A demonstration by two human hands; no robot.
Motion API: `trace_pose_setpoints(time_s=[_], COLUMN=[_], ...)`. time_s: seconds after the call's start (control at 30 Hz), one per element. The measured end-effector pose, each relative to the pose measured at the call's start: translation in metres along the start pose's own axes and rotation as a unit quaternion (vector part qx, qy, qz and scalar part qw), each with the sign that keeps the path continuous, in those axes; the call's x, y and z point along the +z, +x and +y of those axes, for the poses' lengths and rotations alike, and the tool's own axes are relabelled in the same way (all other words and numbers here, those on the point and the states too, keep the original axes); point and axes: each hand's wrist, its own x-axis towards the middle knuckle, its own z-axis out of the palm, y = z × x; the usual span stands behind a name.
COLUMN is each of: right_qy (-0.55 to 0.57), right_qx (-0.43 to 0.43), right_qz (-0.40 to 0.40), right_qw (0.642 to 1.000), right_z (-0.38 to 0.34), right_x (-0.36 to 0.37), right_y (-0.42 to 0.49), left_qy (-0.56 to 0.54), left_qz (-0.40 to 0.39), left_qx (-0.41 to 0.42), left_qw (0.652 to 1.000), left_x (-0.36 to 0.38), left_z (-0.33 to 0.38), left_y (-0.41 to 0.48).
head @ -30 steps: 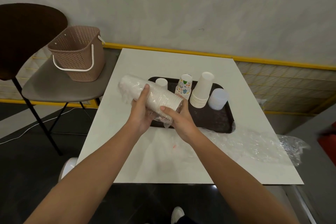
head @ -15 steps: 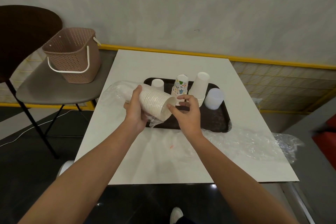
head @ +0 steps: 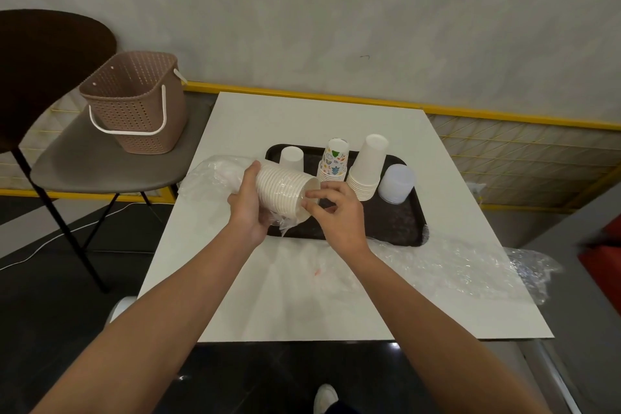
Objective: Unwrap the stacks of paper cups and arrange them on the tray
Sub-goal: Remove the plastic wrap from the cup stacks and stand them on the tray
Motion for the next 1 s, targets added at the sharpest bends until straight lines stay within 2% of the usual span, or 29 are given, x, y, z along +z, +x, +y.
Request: trace_pose_setpoints(time_s=[0.07,0.13,0.2,0.23,0.3,0.4,0.47,0.67,0.77,0.9,1.0], right_qy=[0.012,0.124,0.278,0.307,0.272,0.15,0.119,0.179,0.205,0.243,0.244], right_qx=[0.017,0.076,0.181,0.216,0.242,0.238,0.238,0.231,0.232,0.241,0.24], right_qz=[-0.004,-0.006,-0.025,-0.036,-0.08,-0.16,-0.184,-0.162,-0.147,-0.116,-0.108], right_qw=[1.0,0.989,0.943,0.926,0.928,0.946,0.946,0.943,0.939,0.933,0.933], right_z=[-0.001,-0.003,-0.008,-0.009,-0.01,-0.008,-0.003,0.004,0.006,0.005,0.008], right_x=[0.0,-0.002,-0.003,-0.003,-0.001,0.003,0.005,0.01,0.014,0.015,0.012], right_y=[-0.001,-0.001,-0.001,-0.001,0.0,-0.002,-0.003,-0.004,-0.005,-0.004,-0.004], left_qy=[0.015,0.034,0.059,0.076,0.118,0.165,0.206,0.342,0.377,0.408,0.354], left_qz=[0.015,0.025,0.034,0.035,0.035,0.04,0.049,0.018,-0.027,-0.118,-0.127], left_qx=[0.014,0.03,0.041,0.045,0.056,0.064,0.082,0.166,0.187,0.134,0.152], left_qw=[1.0,0.999,0.997,0.995,0.991,0.983,0.974,0.925,0.907,0.895,0.914], left_x=[0.001,0.002,0.003,0.005,0.006,0.009,0.011,0.013,0.01,0.007,0.013], left_z=[0.0,0.0,-0.001,-0.002,-0.007,-0.011,-0.013,-0.018,-0.014,-0.007,0.007], left_y=[-0.001,-0.001,-0.001,-0.003,-0.005,-0.008,-0.011,-0.019,-0.019,-0.02,-0.021])
